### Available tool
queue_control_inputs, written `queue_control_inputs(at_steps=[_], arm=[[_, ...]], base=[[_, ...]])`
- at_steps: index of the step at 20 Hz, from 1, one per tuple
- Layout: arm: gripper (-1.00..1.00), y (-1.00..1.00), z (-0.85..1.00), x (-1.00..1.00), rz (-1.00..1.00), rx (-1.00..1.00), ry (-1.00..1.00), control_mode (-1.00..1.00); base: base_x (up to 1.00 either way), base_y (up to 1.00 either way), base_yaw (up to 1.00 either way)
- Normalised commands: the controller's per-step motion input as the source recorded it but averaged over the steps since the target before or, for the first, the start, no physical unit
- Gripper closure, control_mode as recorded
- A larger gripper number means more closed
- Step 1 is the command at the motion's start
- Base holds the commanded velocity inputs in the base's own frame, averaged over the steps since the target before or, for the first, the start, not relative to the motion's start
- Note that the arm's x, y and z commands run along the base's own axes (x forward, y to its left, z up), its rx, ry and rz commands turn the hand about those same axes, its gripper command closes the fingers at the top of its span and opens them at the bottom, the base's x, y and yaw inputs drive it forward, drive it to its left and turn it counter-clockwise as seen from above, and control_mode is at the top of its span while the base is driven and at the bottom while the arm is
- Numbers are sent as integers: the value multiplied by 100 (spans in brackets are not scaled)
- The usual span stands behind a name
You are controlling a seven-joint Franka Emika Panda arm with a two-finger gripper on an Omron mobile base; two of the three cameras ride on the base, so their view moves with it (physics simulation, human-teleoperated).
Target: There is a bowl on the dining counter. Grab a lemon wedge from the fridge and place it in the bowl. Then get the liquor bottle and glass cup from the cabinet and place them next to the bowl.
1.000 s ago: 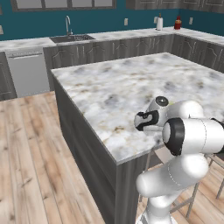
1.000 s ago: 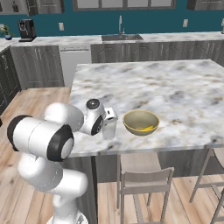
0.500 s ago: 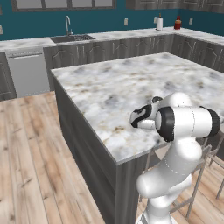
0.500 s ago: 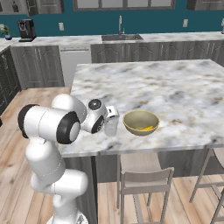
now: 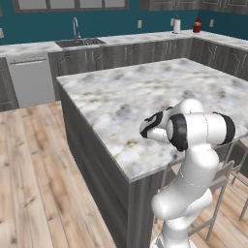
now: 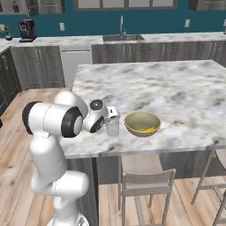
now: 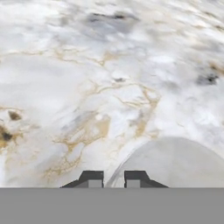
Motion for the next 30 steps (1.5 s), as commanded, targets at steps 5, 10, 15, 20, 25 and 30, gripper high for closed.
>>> queue_control_inputs(at_steps=[5, 10, 15, 20, 25, 30], arm=[[-100, 0, -10, 0, 0, 0, -3, -100], [-100, 0, 0, 0, 0, 0, -5, -100], [-100, 0, 23, -7, -1, 0, -8, -100], [-100, 0, 87, -42, -2, -3, -5, -100], [-100, 17, 100, -62, -1, -9, -9, -100], [-100, 39, 100, -51, -1, -16, -9, -100]], base=[[0, 0, 0], [0, 0, 0], [0, 0, 0], [0, 0, 0], [0, 0, 0], [0, 0, 0]])
